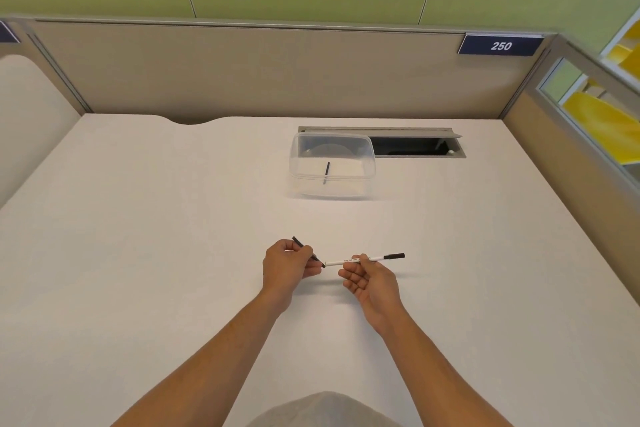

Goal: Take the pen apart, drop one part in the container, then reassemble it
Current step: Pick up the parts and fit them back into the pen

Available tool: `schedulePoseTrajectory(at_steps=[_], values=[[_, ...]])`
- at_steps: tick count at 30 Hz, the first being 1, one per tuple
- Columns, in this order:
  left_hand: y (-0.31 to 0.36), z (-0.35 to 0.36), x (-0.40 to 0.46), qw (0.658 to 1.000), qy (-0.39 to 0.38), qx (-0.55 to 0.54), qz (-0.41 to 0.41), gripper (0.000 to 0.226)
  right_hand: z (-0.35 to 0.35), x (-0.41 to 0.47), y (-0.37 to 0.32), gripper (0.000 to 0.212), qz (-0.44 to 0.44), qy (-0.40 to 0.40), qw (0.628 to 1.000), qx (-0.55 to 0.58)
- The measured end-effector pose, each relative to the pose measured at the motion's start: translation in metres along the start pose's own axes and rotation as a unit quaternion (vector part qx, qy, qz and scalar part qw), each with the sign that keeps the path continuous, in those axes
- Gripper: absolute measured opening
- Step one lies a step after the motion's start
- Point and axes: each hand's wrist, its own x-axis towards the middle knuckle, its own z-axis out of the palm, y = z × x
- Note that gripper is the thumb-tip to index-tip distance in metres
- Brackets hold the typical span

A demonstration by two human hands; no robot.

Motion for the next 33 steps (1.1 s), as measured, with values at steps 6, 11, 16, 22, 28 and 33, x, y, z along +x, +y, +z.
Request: schedulePoseTrajectory(at_steps=[6,11,16,22,28,33], values=[[-0.001,-0.003,0.001,0.999,-0.008,-0.053,-0.002,0.004,-0.001,0.0,0.0,0.019,0.005,0.005,1.0,0.017],[-0.001,-0.003,0.001,0.997,-0.02,-0.074,0.005,0.005,0.0,0.001,0.0,0.02,0.005,0.002,1.0,0.02],[-0.001,-0.002,-0.002,0.994,-0.033,-0.099,0.006,0.009,0.001,0.001,0.0,0.02,0.011,0.0,0.999,0.033],[-0.006,-0.002,-0.003,0.985,-0.066,-0.159,-0.01,0.016,0.003,0.0,-0.003,0.019,0.017,-0.004,0.998,0.06],[-0.015,0.002,-0.002,0.993,-0.095,-0.068,0.032,0.015,0.005,0.0,-0.003,0.02,0.013,-0.007,0.998,0.066],[-0.02,0.003,0.002,0.986,-0.158,-0.024,0.049,0.023,0.01,0.0,-0.003,0.021,0.013,-0.017,0.998,0.063]])
